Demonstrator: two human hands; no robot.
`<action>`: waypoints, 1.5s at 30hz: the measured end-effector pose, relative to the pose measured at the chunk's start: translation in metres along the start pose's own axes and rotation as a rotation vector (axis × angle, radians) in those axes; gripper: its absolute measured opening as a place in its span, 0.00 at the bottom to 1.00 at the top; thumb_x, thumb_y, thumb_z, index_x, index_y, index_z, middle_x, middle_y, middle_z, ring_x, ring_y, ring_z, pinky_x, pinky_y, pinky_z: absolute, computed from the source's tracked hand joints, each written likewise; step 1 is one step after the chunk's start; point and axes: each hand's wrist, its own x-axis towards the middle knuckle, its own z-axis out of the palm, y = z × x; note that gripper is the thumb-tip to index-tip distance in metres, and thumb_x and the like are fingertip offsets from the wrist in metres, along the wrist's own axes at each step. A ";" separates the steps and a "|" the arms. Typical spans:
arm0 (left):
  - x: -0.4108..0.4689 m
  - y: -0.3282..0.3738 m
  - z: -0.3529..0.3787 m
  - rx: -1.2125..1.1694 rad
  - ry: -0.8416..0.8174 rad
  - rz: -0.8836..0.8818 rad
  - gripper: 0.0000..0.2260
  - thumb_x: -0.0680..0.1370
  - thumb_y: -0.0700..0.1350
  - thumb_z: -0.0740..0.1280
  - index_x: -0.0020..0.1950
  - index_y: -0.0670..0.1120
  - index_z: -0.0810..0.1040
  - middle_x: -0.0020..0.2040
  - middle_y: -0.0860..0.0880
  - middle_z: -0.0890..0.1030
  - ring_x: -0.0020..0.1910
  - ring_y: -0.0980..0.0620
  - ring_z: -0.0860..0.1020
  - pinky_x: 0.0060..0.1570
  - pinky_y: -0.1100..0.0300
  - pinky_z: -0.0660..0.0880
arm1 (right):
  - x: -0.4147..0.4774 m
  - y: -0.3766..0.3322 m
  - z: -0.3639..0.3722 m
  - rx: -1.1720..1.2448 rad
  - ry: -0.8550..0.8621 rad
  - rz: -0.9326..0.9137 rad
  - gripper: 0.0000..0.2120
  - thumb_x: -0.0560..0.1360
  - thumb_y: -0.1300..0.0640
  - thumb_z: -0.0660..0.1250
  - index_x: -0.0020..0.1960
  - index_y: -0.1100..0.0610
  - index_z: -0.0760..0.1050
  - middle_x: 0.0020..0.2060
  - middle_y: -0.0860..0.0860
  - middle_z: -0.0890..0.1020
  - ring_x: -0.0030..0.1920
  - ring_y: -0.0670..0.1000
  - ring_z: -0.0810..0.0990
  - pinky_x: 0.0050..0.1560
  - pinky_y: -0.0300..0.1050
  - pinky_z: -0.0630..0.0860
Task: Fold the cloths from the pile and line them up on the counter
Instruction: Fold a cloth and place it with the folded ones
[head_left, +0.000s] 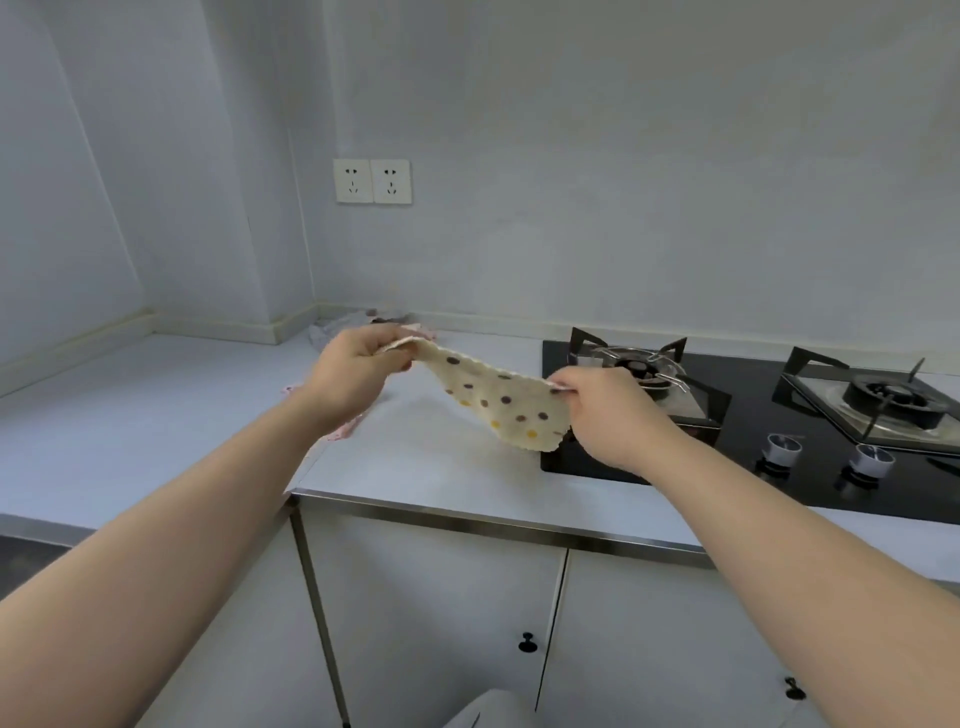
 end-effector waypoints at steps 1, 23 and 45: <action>-0.008 -0.016 -0.003 0.092 -0.032 -0.046 0.10 0.79 0.43 0.67 0.47 0.56 0.86 0.46 0.50 0.85 0.47 0.50 0.82 0.52 0.53 0.76 | -0.003 0.002 0.007 -0.025 -0.107 -0.006 0.19 0.80 0.65 0.56 0.63 0.52 0.79 0.56 0.55 0.82 0.52 0.55 0.79 0.50 0.45 0.75; 0.028 -0.104 0.024 0.681 -0.172 -0.105 0.09 0.79 0.50 0.67 0.56 0.48 0.83 0.51 0.50 0.81 0.51 0.49 0.78 0.48 0.57 0.73 | 0.034 0.032 0.091 -0.117 -0.196 0.243 0.20 0.79 0.54 0.63 0.70 0.51 0.70 0.65 0.53 0.75 0.63 0.55 0.74 0.58 0.51 0.75; 0.068 -0.105 0.002 0.419 -0.030 -0.032 0.11 0.72 0.36 0.71 0.45 0.52 0.80 0.41 0.52 0.81 0.39 0.56 0.77 0.37 0.64 0.73 | 0.072 0.025 0.083 0.168 -0.071 0.222 0.19 0.71 0.59 0.75 0.59 0.48 0.78 0.49 0.46 0.80 0.51 0.49 0.79 0.43 0.39 0.73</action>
